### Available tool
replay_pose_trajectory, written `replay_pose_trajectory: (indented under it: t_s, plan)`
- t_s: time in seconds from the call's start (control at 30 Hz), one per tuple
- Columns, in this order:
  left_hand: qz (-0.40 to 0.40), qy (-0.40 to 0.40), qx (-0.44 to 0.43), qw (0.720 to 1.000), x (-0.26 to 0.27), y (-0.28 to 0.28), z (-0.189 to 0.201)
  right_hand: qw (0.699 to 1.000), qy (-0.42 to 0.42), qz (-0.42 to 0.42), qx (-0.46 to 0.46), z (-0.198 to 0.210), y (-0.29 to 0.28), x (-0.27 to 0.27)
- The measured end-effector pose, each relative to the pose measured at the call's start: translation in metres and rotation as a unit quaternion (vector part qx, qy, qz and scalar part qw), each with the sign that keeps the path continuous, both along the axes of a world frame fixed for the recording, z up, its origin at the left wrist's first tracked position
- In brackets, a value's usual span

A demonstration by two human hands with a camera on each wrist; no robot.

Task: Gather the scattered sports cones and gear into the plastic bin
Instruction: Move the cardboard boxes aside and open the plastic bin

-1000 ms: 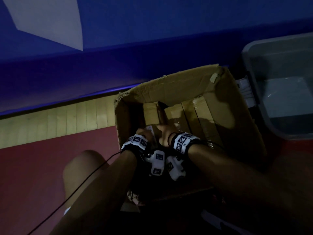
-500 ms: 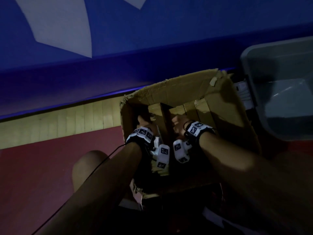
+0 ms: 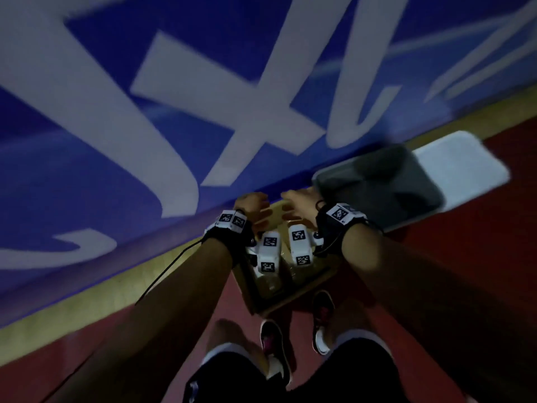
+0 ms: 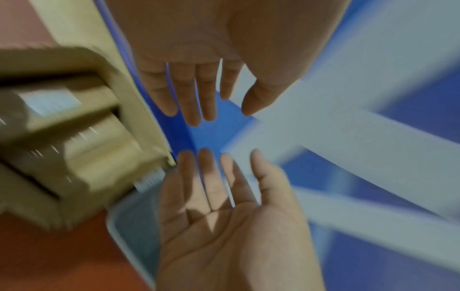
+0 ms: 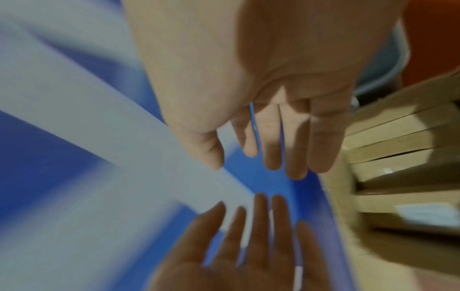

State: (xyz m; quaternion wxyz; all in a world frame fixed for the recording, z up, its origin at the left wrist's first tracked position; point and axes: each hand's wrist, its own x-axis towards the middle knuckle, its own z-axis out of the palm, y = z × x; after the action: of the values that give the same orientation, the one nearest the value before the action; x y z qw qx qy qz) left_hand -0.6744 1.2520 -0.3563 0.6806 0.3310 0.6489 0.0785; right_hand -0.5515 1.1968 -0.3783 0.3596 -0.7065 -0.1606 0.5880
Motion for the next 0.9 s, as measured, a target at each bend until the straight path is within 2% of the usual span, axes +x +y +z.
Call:
replay_pose_trajectory:
  t_s: [0.07, 0.17, 0.2, 0.27, 0.37, 0.43, 0.53, 0.63, 0.73, 0.8, 0.9]
  plan:
    - [-0.057, -0.035, 0.013, 0.998, 0.016, -0.01, 0.049, 0.998, 0.047, -0.048, 0.018, 0.064, -0.022, 0.014]
    - [-0.131, -0.073, 0.053, 0.987, 0.056, -0.031, 0.105, 0.992, 0.037, -0.103, 0.06, 0.13, -0.069, 0.036]
    - [-0.164, -0.081, 0.061, 0.981, 0.07, -0.045, 0.119, 0.989, 0.022, -0.124, 0.077, 0.145, -0.091, 0.043]
    - [-0.233, -0.095, 0.072, 0.965, 0.095, -0.076, 0.137, 0.971, -0.006, -0.223, 0.089, 0.169, -0.135, 0.05]
    - [-0.364, -0.132, 0.069, 0.919, 0.129, -0.16, 0.154, 0.936, -0.065, -0.327, 0.115, 0.194, -0.232, 0.048]
    - [-0.435, -0.132, 0.051, 0.889, 0.14, -0.221, 0.162, 0.903, -0.05, -0.415, 0.096, 0.203, -0.296, 0.041]
    - [-0.534, -0.155, 0.003, 0.831, 0.145, -0.333, 0.18, 0.82, -0.081, -0.563, 0.054, 0.213, -0.413, 0.02]
    - [-0.607, -0.182, 0.012, 0.774, 0.137, -0.443, 0.197, 0.729, -0.097, -0.676, 0.047, 0.222, -0.525, -0.009]
    - [-0.672, -0.192, 0.004, 0.716, 0.123, -0.54, 0.21, 0.657, -0.108, -0.744, 0.05, 0.224, -0.618, -0.041]
    - [-0.695, -0.194, 0.003, 0.692, 0.12, -0.578, 0.213, 0.639, -0.099, -0.761, 0.05, 0.225, -0.652, -0.054]
    - [-0.746, -0.198, 0.011, 0.636, 0.109, -0.681, 0.217, 0.581, -0.108, -0.805, 0.059, 0.227, -0.739, -0.082]
